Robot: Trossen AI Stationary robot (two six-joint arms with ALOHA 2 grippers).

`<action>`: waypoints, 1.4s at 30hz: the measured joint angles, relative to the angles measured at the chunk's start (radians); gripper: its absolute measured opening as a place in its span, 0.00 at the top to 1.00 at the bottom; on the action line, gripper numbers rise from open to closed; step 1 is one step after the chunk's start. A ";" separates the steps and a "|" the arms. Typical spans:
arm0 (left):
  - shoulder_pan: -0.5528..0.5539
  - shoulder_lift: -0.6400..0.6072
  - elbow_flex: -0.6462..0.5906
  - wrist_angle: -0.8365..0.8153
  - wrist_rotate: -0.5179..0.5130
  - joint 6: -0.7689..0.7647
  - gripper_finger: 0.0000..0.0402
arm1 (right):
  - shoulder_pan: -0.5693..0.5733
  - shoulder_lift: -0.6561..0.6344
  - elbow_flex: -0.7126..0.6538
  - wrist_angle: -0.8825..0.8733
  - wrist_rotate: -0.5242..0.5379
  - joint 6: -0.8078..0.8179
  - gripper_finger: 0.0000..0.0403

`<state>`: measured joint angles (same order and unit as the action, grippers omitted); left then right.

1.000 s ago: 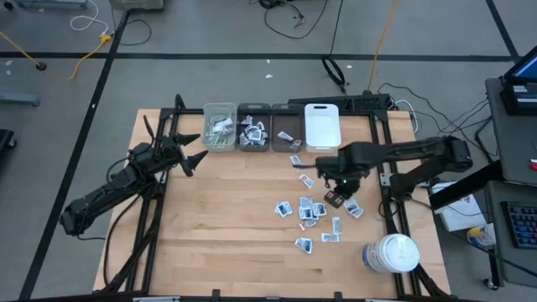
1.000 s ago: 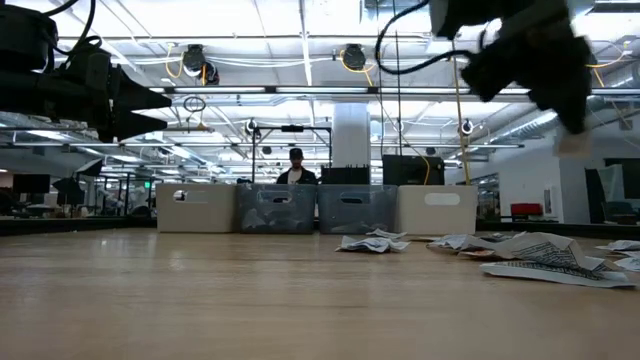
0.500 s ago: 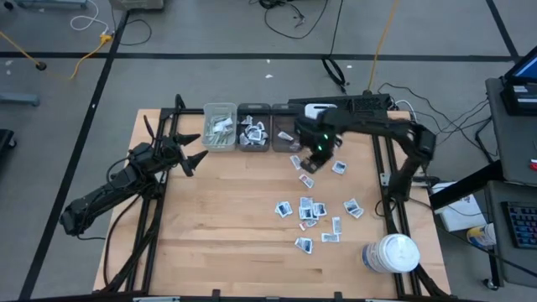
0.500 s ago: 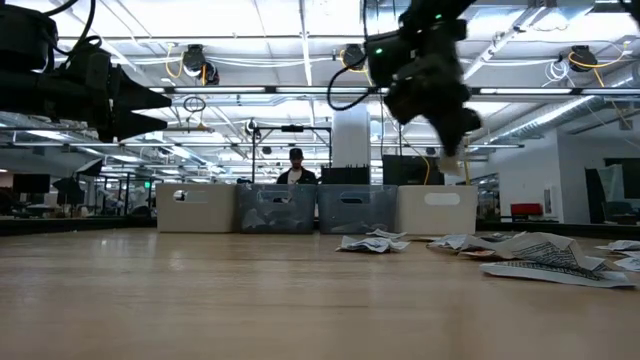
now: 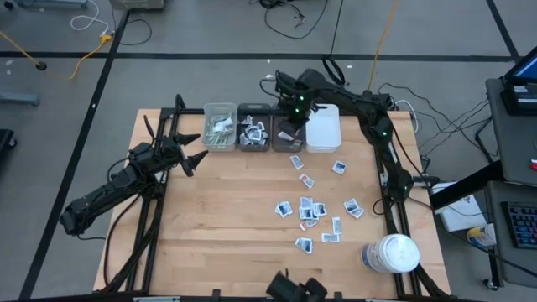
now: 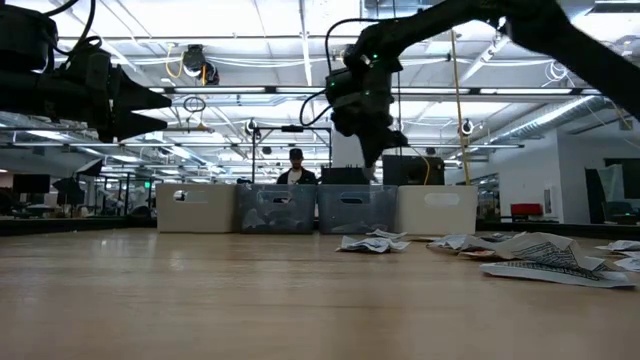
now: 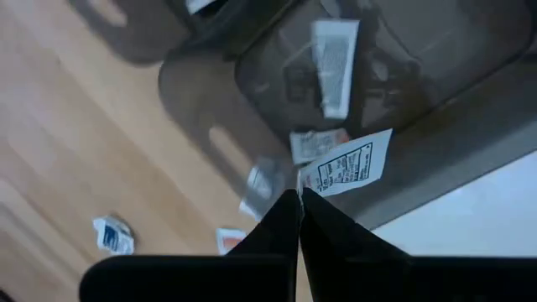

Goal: Pick & Place First Aid Supplies
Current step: Put the ointment pack into the right black bin

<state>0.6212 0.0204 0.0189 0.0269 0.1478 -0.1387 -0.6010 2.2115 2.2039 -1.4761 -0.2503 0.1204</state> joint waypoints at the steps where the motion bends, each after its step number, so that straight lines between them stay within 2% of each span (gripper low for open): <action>1: 0.000 0.000 0.000 0.000 0.000 0.000 0.02 | -0.004 0.019 0.034 -0.011 0.003 -0.003 1.00; 7: 0.000 0.000 0.000 0.000 0.000 0.000 0.02 | -0.007 0.074 0.079 -0.022 0.025 -0.016 1.00; 12: 0.000 0.000 0.000 0.000 0.000 0.000 0.02 | 0.011 0.122 0.079 0.054 0.067 -0.041 1.00; 20: 0.000 0.000 0.000 0.000 0.000 0.000 0.02 | 0.022 0.177 0.078 0.128 0.075 -0.064 0.97; 24: 0.000 0.000 0.000 0.000 0.000 0.000 0.02 | 0.023 0.174 0.078 0.164 0.072 -0.071 0.87; 34: 0.000 0.000 0.000 0.000 0.000 0.000 0.02 | 0.026 0.176 0.078 0.159 0.072 -0.053 0.49; 38: 0.000 0.000 0.000 0.000 0.000 0.000 0.02 | 0.027 0.176 0.078 0.168 0.071 -0.053 0.42; 42: 0.000 0.000 0.000 0.000 0.000 0.000 0.02 | 0.031 0.142 0.077 0.146 0.100 -0.002 0.42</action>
<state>0.6211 0.0204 0.0189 0.0270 0.1479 -0.1387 -0.5702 2.3535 2.2810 -1.3297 -0.1505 0.1187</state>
